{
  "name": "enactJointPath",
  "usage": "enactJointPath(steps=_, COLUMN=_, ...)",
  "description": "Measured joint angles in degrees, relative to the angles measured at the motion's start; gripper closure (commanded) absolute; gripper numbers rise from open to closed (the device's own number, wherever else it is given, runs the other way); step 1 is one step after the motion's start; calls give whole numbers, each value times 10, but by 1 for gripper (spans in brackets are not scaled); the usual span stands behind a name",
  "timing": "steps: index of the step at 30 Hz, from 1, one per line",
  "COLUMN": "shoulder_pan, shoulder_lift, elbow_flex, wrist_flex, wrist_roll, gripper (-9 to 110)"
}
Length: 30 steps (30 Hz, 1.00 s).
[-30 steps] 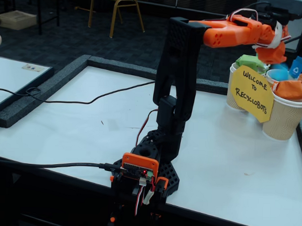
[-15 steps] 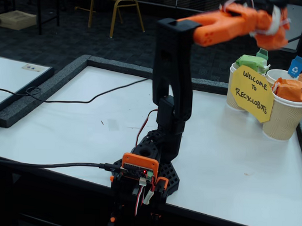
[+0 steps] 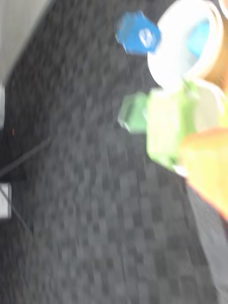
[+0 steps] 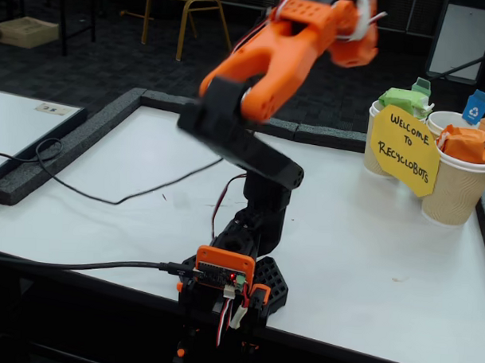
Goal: Sort rubbish by color.
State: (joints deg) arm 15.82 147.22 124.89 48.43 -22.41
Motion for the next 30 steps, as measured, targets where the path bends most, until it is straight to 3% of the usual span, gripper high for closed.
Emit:
enactJointPath(steps=10, shoulder_pan=-127, shoulder_lift=150, elbow_flex=58, wrist_flex=106, wrist_roll=0, gripper=101)
enactJointPath(steps=30, shoulder_pan=-497, shoulder_lift=163, elbow_flex=34, wrist_flex=323, wrist_roll=0, gripper=100)
